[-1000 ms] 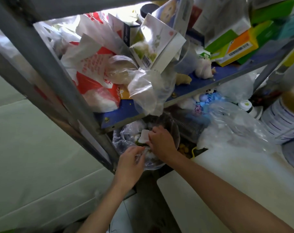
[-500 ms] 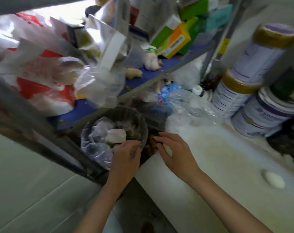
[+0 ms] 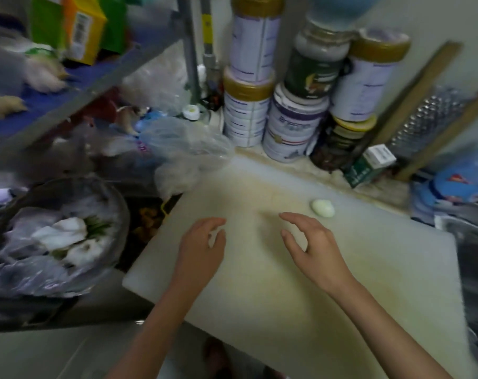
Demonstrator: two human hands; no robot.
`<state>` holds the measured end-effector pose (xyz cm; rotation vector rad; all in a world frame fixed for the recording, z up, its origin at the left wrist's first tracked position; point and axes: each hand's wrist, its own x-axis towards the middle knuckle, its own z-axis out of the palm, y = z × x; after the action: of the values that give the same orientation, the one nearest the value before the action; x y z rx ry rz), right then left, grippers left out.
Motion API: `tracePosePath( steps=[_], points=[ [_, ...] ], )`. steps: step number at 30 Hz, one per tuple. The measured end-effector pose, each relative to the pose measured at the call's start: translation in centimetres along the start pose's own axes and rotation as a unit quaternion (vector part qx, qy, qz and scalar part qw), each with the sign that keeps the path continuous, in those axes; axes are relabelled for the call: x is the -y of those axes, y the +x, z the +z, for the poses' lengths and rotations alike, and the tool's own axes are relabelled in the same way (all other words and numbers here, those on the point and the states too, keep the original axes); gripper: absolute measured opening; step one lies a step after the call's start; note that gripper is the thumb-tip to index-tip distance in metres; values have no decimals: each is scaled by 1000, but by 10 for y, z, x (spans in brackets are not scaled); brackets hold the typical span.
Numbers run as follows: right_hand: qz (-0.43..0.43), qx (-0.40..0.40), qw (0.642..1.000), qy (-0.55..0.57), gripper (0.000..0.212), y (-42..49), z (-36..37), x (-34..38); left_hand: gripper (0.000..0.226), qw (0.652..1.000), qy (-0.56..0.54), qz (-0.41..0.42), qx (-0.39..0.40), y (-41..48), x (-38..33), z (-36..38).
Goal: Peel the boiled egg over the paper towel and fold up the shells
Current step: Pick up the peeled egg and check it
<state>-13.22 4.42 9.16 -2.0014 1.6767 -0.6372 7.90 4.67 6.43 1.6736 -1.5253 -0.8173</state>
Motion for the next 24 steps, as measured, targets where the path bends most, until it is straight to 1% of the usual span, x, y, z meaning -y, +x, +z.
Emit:
tracePosePath(
  steps=[5,8,11,14,16,19,21,24],
  points=[
    [39,10,999,5,35,-14,-15,-53,23,999,10,-12,31,0,-16,53],
    [59,31,998,3,38,-17,-20,-86,26,997,31,-26,60,0,-21,85],
    [56,52,997,-20,46,-4,-27,-119,31,992,77,-24,98,1,-23,115],
    [59,57,996,-46,55,23,-32,-149,37,981,145,-11,129,1,-23,136],
    [57,59,996,-40,60,42,-30,-163,39,977,179,-9,117,1,-23,145],
    [31,65,997,-27,65,66,-20,-175,36,973,215,-5,80,-1,-22,153],
    [2,69,997,-32,61,75,-11,-180,35,970,235,5,64,-3,-22,156],
    [-36,69,996,-48,50,80,-2,-186,34,969,242,-7,48,-3,-23,161]
  ],
)
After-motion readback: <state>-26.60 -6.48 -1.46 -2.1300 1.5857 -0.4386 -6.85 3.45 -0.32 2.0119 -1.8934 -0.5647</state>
